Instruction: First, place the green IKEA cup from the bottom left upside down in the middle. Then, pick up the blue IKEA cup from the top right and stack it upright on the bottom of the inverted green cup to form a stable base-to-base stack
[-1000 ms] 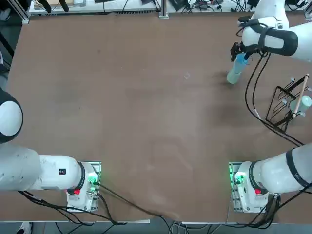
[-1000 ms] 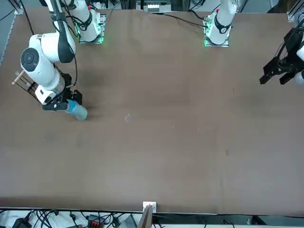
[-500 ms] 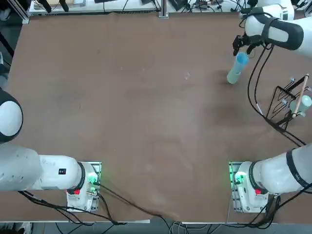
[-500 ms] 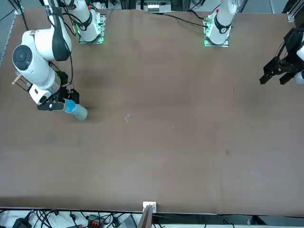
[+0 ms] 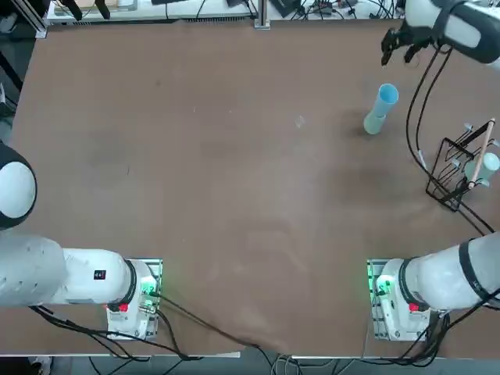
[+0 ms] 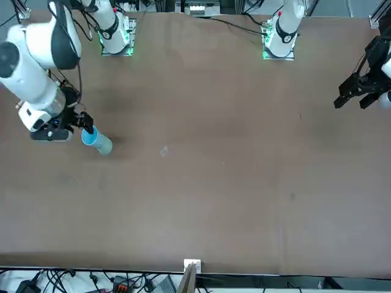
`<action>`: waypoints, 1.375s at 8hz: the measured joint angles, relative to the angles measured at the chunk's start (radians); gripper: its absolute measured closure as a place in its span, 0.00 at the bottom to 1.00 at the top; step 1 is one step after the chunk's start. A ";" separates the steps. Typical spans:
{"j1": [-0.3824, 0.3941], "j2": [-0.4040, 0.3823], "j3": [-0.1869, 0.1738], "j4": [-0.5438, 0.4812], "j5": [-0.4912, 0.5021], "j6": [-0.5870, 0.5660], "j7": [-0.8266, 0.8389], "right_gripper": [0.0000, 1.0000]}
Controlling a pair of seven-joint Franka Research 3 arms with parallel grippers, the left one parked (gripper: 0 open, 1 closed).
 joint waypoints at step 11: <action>0.005 -0.074 0.009 0.261 0.047 -0.316 0.000 0.00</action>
